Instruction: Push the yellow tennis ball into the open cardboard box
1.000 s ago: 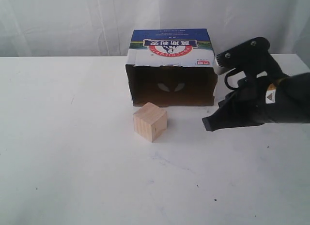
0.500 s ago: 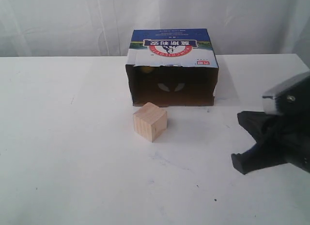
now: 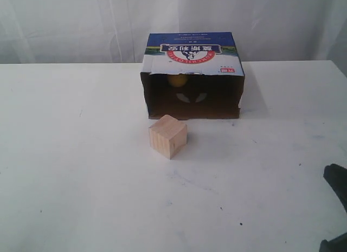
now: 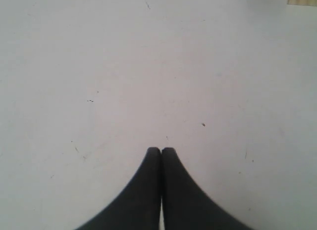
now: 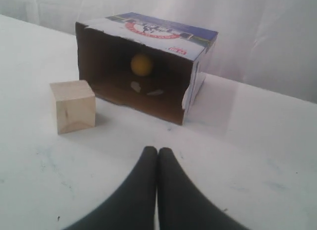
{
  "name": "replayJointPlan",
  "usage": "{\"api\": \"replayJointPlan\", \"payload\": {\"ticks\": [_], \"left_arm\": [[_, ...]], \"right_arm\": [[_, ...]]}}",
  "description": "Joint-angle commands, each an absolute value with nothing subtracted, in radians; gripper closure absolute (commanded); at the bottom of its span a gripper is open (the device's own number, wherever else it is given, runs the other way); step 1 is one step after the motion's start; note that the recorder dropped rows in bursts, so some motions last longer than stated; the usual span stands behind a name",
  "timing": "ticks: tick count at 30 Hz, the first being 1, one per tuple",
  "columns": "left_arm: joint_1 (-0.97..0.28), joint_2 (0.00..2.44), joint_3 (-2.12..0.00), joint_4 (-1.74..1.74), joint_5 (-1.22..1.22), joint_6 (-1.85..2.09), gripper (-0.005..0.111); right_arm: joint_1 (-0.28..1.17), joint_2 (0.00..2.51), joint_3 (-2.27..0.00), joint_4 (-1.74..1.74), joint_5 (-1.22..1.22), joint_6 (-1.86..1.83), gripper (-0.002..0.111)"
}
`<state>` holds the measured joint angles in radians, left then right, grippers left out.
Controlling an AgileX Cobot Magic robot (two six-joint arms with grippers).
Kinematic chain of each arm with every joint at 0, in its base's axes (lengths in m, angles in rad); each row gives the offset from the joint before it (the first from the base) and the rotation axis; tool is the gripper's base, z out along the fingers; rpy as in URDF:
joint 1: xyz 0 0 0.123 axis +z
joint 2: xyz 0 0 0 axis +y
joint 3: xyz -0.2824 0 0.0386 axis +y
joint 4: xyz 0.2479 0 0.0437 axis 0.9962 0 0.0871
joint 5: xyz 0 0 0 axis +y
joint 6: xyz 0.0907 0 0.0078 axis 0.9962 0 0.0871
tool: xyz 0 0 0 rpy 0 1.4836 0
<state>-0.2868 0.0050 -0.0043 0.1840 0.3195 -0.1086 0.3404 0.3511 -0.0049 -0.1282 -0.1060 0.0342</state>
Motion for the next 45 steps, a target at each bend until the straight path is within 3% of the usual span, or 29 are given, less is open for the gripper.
{"api": "replayJointPlan", "payload": {"ticks": [1, 24, 32, 45], "left_arm": [[-0.292, 0.000, 0.000, 0.187, 0.330, -0.106, 0.107], [-0.292, 0.000, 0.000, 0.187, 0.330, -0.106, 0.107], [-0.292, 0.000, 0.000, 0.187, 0.330, -0.106, 0.107], [-0.292, 0.000, 0.000, 0.187, 0.330, -0.106, 0.107]], "right_arm": [[0.308, 0.253, 0.000, -0.125, -0.046, 0.036, 0.108], [0.066, 0.008, 0.000, -0.080, 0.190, 0.042, 0.108], [0.054, 0.000, 0.000, -0.043, 0.335, 0.042, 0.108], [0.054, 0.000, 0.000, -0.041, 0.339, 0.042, 0.108]]}}
